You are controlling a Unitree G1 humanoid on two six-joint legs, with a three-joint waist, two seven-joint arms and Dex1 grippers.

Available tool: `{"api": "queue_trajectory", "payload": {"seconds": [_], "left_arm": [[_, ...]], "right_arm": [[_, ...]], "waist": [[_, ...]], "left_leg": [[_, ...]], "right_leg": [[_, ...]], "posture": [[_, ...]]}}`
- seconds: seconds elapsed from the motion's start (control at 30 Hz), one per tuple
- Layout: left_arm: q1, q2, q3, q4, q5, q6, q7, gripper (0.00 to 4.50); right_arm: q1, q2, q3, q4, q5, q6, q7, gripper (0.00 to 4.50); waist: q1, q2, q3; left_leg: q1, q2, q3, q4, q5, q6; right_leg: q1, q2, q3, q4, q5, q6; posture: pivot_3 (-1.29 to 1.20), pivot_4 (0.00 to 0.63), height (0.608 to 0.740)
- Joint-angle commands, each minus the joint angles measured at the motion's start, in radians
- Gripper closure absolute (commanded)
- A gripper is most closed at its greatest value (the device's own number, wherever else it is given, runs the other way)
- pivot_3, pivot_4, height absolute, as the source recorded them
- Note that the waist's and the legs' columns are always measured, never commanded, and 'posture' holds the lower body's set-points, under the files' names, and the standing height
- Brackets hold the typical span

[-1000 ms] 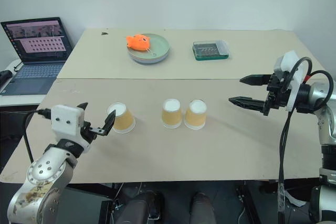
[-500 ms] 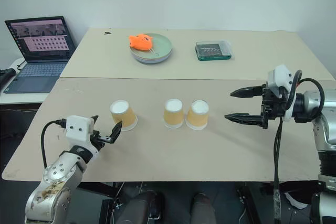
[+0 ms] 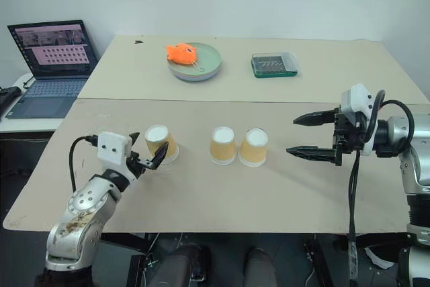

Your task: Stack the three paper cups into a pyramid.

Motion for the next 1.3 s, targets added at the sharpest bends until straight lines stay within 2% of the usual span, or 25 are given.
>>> {"api": "queue_trajectory", "payload": {"seconds": [0.03, 0.4, 0.5, 0.63, 0.7, 0.83, 0.93, 1.13, 1.3], "left_arm": [[-0.044, 0.001, -0.011, 0.024, 0.007, -0.038, -0.013, 0.0], [-0.069, -0.003, -0.009, 0.1, -0.005, -0.045, -0.036, 0.0], [-0.073, -0.005, -0.006, 0.103, -0.006, -0.052, -0.037, 0.86], [-0.077, -0.005, -0.013, 0.104, -0.002, -0.058, -0.042, 2.31], [-0.08, -0.002, -0.018, 0.105, 0.003, -0.06, -0.042, 2.58], [-0.108, 0.007, -0.017, 0.113, 0.0, -0.065, -0.055, 2.58], [-0.198, 0.041, 0.005, 0.128, -0.044, -0.044, -0.111, 2.58], [-0.456, 0.189, 0.017, 0.293, -0.178, -0.008, -0.389, 2.58], [-0.73, 0.234, -0.01, 0.548, -0.266, 0.022, -0.648, 2.58]], "right_arm": [[0.002, -0.017, -0.021, -0.029, 0.009, -0.012, -0.009, 0.02], [0.018, -0.022, -0.033, -0.04, 0.01, -0.013, -0.034, 0.02], [0.019, -0.024, -0.033, -0.041, 0.008, -0.013, -0.041, 0.0], [0.022, -0.023, -0.029, -0.043, 0.006, -0.014, -0.045, 0.0], [0.021, -0.023, -0.028, -0.043, 0.006, -0.014, -0.046, 0.0], [0.016, -0.021, -0.027, -0.039, 0.002, -0.015, -0.054, 0.0], [0.013, -0.019, -0.027, -0.036, -0.002, -0.016, -0.067, 0.0], [0.027, -0.003, -0.033, -0.046, -0.006, -0.017, -0.107, 0.0], [0.061, 0.007, -0.052, -0.087, 0.009, -0.004, -0.152, 0.0]], "waist": [[0.0, 0.0, 0.0], [-0.001, 0.0, 0.0], [-0.001, 0.0, 0.0], [-0.001, 0.0, 0.0], [-0.001, 0.0, 0.0], [-0.001, 0.0, 0.0], [0.002, 0.0, 0.0], [0.0, 0.0, 0.0], [-0.001, 0.0, 0.0]], "left_leg": [[0.0, 0.0, 0.0, 0.0, 0.0, 0.0], [0.0, 0.0, 0.0, 0.0, 0.0, 0.0], [0.0, 0.0, 0.0, 0.0, 0.0, 0.0], [0.0, 0.0, 0.0, 0.0, 0.0, 0.0], [0.0, 0.0, 0.0, 0.0, 0.0, 0.0], [0.0, 0.0, 0.0, 0.0, 0.0, 0.0], [0.0, 0.0, 0.0, 0.0, 0.0, 0.0], [-0.001, 0.0, 0.0, 0.001, 0.0, 0.0], [-0.003, 0.0, 0.0, 0.005, 0.0, 0.001]], "right_leg": [[0.0, 0.0, 0.0, 0.0, 0.0, 0.0], [0.0, 0.0, 0.0, 0.0, 0.0, 0.0], [0.0, 0.0, 0.0, 0.0, 0.0, 0.0], [0.0, 0.0, 0.0, 0.0, 0.0, 0.0], [0.0, 0.0, 0.0, 0.0, 0.0, 0.0], [0.0, 0.0, 0.0, 0.0, 0.0, 0.0], [0.0, 0.0, 0.0, 0.0, 0.0, 0.0], [0.0, 0.0, -0.001, 0.0, 0.0, 0.0], [-0.001, 0.002, -0.004, 0.001, 0.0, 0.001]], "posture": [[0.0, 0.15, 0.74], [0.0, 0.15, 0.74], [0.0, 0.15, 0.74], [0.0, 0.15, 0.74], [0.0, 0.15, 0.74], [0.0, 0.15, 0.74], [0.0, 0.15, 0.74], [0.0, 0.15, 0.74], [0.0, 0.15, 0.74]]}}
